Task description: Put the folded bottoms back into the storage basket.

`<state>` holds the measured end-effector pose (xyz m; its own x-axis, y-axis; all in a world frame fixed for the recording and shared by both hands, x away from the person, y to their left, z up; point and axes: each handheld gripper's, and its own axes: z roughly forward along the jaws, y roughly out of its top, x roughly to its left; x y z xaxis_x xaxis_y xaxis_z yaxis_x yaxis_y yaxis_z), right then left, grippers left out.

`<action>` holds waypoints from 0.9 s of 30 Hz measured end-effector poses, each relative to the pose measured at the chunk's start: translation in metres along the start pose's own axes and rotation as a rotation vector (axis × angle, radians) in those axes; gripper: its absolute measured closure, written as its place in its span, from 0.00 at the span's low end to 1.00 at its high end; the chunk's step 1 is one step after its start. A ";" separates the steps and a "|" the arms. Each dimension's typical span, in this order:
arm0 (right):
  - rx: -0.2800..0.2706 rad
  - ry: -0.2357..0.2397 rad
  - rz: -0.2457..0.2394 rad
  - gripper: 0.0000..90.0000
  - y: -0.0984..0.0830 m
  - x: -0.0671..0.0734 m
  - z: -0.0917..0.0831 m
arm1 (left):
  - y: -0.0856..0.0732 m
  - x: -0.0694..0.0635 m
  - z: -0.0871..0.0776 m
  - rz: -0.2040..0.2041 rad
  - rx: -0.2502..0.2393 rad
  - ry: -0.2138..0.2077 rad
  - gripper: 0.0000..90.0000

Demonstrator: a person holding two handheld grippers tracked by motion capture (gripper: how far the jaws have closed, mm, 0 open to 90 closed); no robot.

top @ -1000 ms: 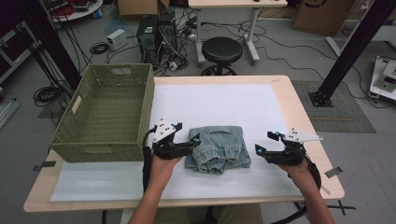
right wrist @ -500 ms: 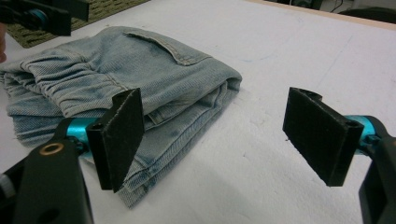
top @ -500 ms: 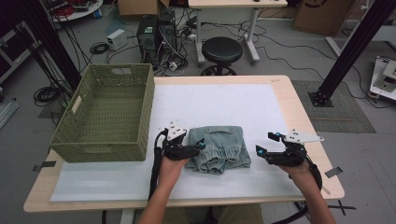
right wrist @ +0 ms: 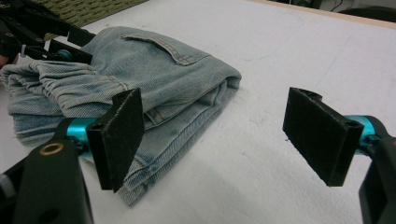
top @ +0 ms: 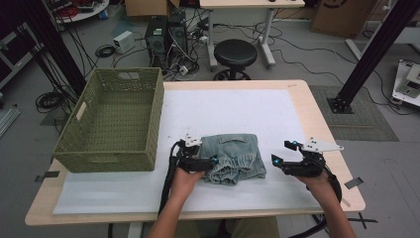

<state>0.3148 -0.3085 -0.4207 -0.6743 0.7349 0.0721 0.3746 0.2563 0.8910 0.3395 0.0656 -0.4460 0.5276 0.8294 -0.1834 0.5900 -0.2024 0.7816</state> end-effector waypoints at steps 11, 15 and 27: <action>0.002 -0.001 0.007 0.23 0.000 0.000 0.001 | -0.001 0.002 0.008 -0.037 0.027 -0.041 0.23; 0.002 -0.001 0.003 0.23 0.001 0.000 0.002 | -0.001 0.003 0.008 -0.033 0.021 -0.059 0.30; -0.001 -0.004 0.012 0.23 0.001 -0.001 0.002 | -0.003 0.000 0.008 -0.050 0.003 -0.098 0.71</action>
<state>0.3174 -0.3081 -0.4205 -0.6668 0.7408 0.0813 0.3821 0.2463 0.8907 0.3431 0.0618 -0.4533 0.5549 0.7835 -0.2796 0.6187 -0.1640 0.7683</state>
